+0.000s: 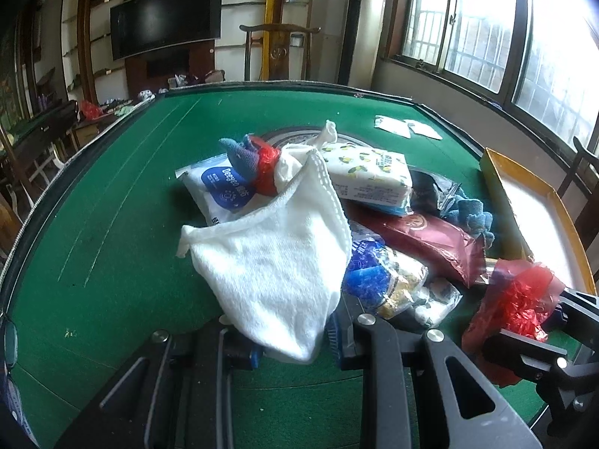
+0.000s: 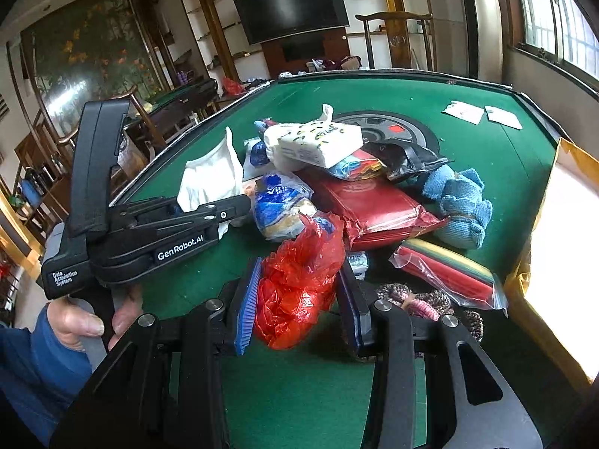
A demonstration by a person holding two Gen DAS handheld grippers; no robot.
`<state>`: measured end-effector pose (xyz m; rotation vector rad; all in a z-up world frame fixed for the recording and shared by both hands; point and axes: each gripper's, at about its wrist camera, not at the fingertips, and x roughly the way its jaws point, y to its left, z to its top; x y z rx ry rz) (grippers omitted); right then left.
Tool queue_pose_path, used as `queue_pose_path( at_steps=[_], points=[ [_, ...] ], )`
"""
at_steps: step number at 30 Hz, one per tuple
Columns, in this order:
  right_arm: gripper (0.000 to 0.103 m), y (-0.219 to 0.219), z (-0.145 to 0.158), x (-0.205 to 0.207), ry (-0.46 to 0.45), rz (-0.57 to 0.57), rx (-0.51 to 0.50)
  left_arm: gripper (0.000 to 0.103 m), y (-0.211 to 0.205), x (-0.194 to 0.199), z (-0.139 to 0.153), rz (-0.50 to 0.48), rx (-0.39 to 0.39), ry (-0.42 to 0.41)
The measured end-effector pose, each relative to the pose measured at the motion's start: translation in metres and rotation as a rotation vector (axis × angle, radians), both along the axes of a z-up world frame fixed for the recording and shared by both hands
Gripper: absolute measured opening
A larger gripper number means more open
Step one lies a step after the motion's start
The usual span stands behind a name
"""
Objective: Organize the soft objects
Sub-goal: 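Carry the towel with the left tool while the right tool carries the red bag to the tray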
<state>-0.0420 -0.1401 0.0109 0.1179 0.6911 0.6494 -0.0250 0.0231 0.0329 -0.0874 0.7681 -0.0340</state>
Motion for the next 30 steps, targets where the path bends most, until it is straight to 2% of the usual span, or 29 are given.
queue_pose_path(
  at_steps=[19,25,30],
  points=[
    [0.038,-0.012,0.014,-0.006,-0.040,-0.035,0.013,0.027,-0.019,-0.023,0.017,-0.002,0.110,-0.152],
    [0.038,-0.019,0.018,-0.011,-0.055,-0.048,0.017,0.027,-0.021,-0.026,0.018,0.007,0.132,-0.161],
    [0.038,-0.033,0.020,-0.011,-0.056,-0.079,0.038,0.027,-0.028,-0.026,0.022,-0.021,0.116,-0.140]
  ],
)
